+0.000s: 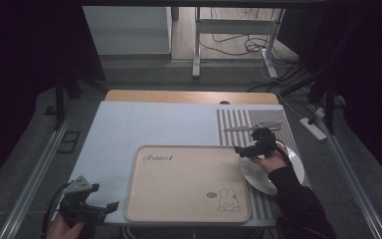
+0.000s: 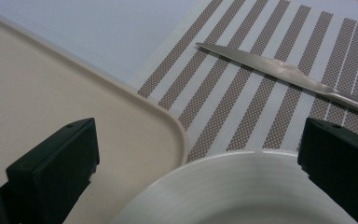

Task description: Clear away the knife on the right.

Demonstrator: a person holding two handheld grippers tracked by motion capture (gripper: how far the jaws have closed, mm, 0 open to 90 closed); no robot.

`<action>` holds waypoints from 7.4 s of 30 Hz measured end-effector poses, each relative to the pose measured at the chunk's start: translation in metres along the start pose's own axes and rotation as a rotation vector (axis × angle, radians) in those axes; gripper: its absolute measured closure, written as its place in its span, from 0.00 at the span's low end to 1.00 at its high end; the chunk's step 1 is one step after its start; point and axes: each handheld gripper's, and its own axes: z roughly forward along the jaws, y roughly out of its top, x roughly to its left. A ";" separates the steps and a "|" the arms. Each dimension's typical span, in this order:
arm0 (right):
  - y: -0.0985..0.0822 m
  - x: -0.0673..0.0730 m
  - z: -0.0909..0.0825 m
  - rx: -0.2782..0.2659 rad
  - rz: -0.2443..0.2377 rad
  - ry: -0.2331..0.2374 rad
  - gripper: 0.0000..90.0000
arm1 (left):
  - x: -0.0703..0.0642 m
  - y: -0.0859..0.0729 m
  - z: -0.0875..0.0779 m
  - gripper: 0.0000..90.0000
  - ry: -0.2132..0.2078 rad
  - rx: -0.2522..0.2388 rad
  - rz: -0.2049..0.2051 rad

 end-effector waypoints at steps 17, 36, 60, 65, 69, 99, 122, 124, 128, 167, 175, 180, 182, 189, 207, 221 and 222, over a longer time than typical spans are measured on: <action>0.020 -0.007 0.027 0.015 0.007 0.009 0.00 | 0.000 0.000 0.000 0.01 -0.001 -0.002 -0.002; 0.041 -0.010 0.060 0.036 0.001 0.037 0.10 | 0.000 0.000 0.000 0.01 -0.003 -0.004 -0.001; 0.059 -0.028 0.104 0.192 -0.020 0.134 1.00 | 0.000 0.000 0.000 0.01 -0.001 -0.003 0.004; 0.064 -0.041 0.108 0.186 -0.003 0.097 1.00 | 0.000 0.000 0.000 0.01 0.000 -0.003 0.006; 0.067 -0.050 0.111 0.178 0.010 0.083 1.00 | 0.000 0.000 0.000 0.01 0.001 -0.003 0.006; 0.088 -0.095 0.097 0.128 0.107 -0.057 0.63 | -0.001 0.000 0.000 0.01 0.007 0.001 0.011; 0.053 -0.119 0.053 0.301 0.078 -0.087 0.00 | -0.001 0.001 0.001 0.01 0.005 0.002 0.009; 0.047 -0.121 0.054 0.319 0.077 -0.092 0.00 | -0.001 0.001 0.001 0.01 0.005 0.001 0.007; 0.036 -0.125 0.057 0.353 0.071 -0.092 0.04 | -0.001 0.001 0.001 0.01 0.005 0.002 0.007; 0.063 -0.128 0.038 0.420 -0.026 -0.015 0.90 | -0.001 0.001 0.001 0.01 0.007 0.003 0.010; 0.065 -0.125 0.016 0.346 -0.003 0.028 0.90 | -0.001 0.001 0.001 0.01 0.008 0.005 0.008; 0.063 -0.111 0.006 0.308 -0.002 0.059 0.90 | -0.001 0.001 0.001 0.01 0.009 0.006 0.008; 0.061 -0.106 0.003 0.292 -0.003 0.070 0.90 | -0.001 0.001 0.001 0.01 0.010 0.007 0.008; 0.053 -0.084 -0.006 0.240 -0.015 0.114 0.89 | -0.001 0.001 0.002 0.01 0.011 0.007 0.007; 0.034 -0.021 -0.014 0.165 -0.071 0.225 0.89 | -0.001 0.001 0.002 0.01 0.014 0.011 0.008; 0.017 0.032 -0.020 0.126 -0.138 0.299 0.89 | -0.001 0.002 0.002 0.01 0.014 0.012 0.010; 0.016 0.036 -0.021 0.125 -0.150 0.299 0.89 | -0.002 0.001 0.002 0.01 0.014 0.011 0.010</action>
